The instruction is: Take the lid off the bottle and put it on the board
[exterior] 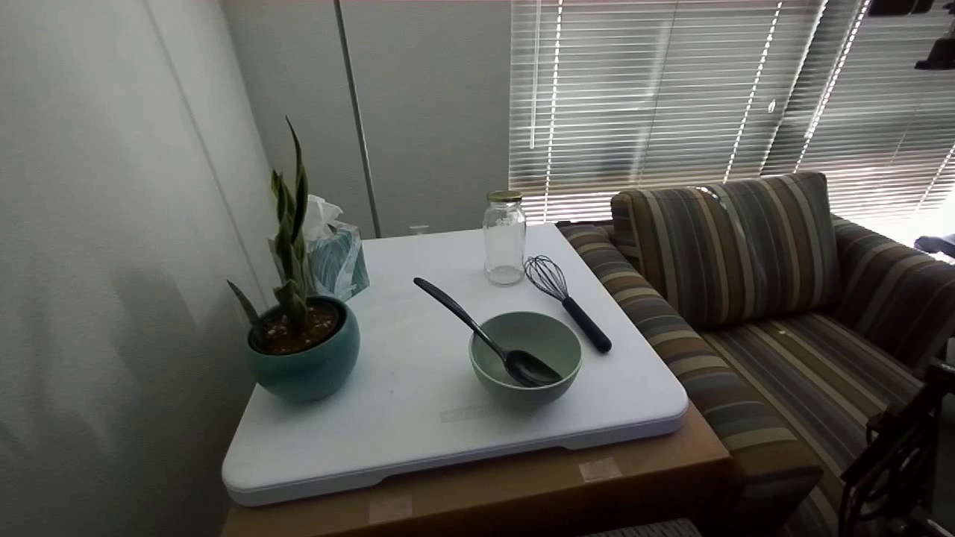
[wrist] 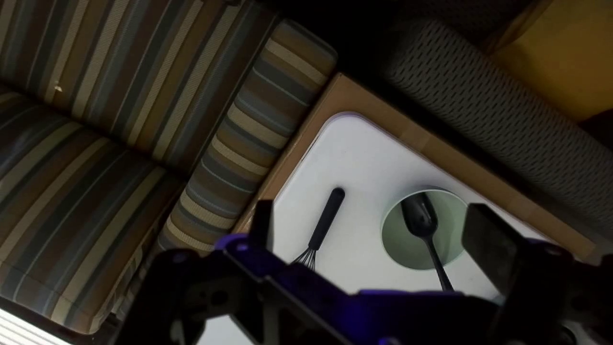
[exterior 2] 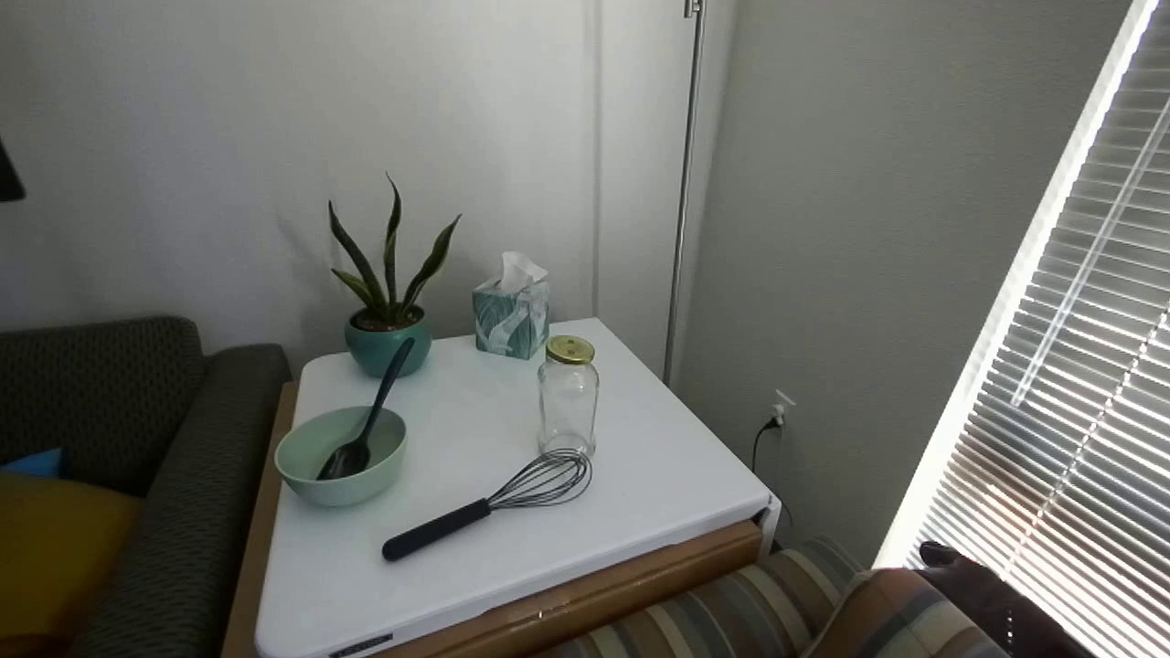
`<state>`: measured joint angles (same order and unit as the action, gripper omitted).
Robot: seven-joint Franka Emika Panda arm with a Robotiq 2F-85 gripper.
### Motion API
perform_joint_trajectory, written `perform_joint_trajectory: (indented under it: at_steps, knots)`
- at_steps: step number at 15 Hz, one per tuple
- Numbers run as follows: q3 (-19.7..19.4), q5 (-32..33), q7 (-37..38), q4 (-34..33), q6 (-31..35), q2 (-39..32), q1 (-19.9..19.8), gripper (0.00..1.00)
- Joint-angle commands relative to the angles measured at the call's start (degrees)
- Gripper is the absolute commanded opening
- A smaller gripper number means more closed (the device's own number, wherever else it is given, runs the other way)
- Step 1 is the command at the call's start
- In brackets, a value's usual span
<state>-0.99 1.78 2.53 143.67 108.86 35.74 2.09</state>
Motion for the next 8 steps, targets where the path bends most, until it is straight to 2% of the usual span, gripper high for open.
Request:
perform_joint_trajectory:
  at_steps: [1,4,8]
  knots:
    - [-0.4,-1.0,-1.6,-0.9,-0.6,0.1,-0.8,1.0]
    - [-3.4,-0.4,-2.2,-4.2,3.9,-2.4,-3.1,1.0]
    - [-7.9,-2.3,-6.2,-9.1,15.5,-11.1,-3.5,1.0]
